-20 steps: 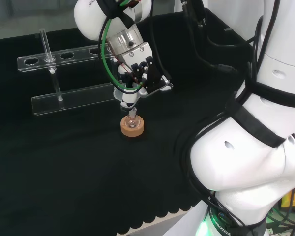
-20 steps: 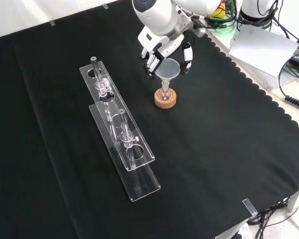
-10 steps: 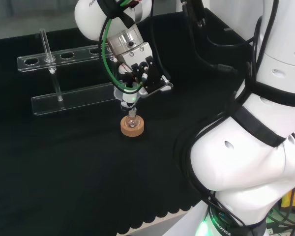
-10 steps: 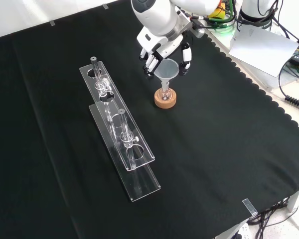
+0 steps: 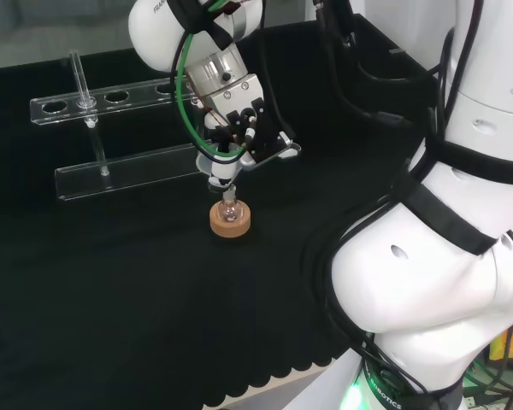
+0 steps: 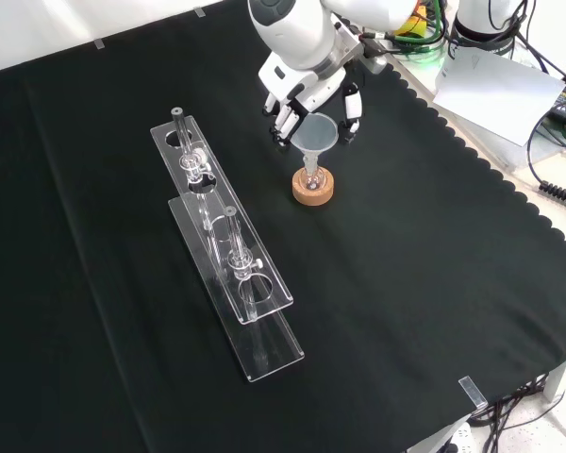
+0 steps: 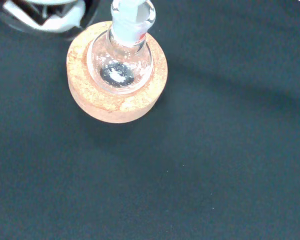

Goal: Place the funnel on the round-bottom flask.

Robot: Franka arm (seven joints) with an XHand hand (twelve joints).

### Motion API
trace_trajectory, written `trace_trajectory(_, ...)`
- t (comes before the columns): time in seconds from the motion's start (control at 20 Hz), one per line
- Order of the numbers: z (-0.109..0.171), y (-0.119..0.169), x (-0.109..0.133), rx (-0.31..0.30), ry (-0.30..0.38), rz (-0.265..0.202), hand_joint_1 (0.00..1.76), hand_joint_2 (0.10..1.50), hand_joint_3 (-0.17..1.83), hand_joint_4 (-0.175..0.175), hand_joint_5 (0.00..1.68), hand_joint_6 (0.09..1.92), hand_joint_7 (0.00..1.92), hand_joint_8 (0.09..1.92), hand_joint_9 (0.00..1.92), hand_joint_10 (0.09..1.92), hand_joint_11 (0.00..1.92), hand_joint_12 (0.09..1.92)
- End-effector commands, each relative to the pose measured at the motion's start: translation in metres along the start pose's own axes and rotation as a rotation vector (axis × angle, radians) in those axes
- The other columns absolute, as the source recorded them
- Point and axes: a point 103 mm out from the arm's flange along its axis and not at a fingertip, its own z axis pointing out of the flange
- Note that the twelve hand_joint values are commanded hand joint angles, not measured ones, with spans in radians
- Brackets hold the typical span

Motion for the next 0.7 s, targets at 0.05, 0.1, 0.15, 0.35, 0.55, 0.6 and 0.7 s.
trace_trajectory(0.05,0.0015,0.0013,-0.0048,0.009,0.007,-0.003,0.87,0.75,0.7,-0.019,0.81,0.69,0.77,0.68,1.12,0.45,0.63,1.24)
trace_trajectory(0.1,0.0017,0.0011,-0.0048,0.011,0.004,-0.001,0.87,0.75,0.7,-0.019,0.81,0.69,0.77,0.68,1.12,0.45,0.63,1.24)
trace_trajectory(0.15,0.002,0.0008,-0.004,0.011,-0.001,0.003,0.87,0.75,0.7,-0.019,0.8,0.69,0.77,0.68,1.11,0.45,0.63,1.24)
trace_trajectory(0.35,0.0024,0.0001,-0.0044,0.015,-0.003,0.005,0.87,0.75,0.69,-0.023,0.79,0.68,0.75,0.68,1.1,0.45,0.63,1.24)
trace_trajectory(0.55,0.004,-0.0027,-0.0014,0.023,0.009,-0.001,0.85,0.72,0.7,-0.038,0.71,0.7,0.7,0.7,1.06,0.47,0.6,1.25)
trace_trajectory(0.6,0.0049,-0.0027,-0.003,0.034,0.011,-0.004,0.84,0.71,0.7,-0.043,0.67,0.72,0.67,0.71,1.02,0.48,0.58,1.26)
trace_trajectory(0.7,0.0066,-0.0029,-0.0063,0.048,0.016,-0.007,0.81,0.69,0.69,-0.059,0.5,0.63,0.52,0.75,0.88,0.54,0.51,1.28)
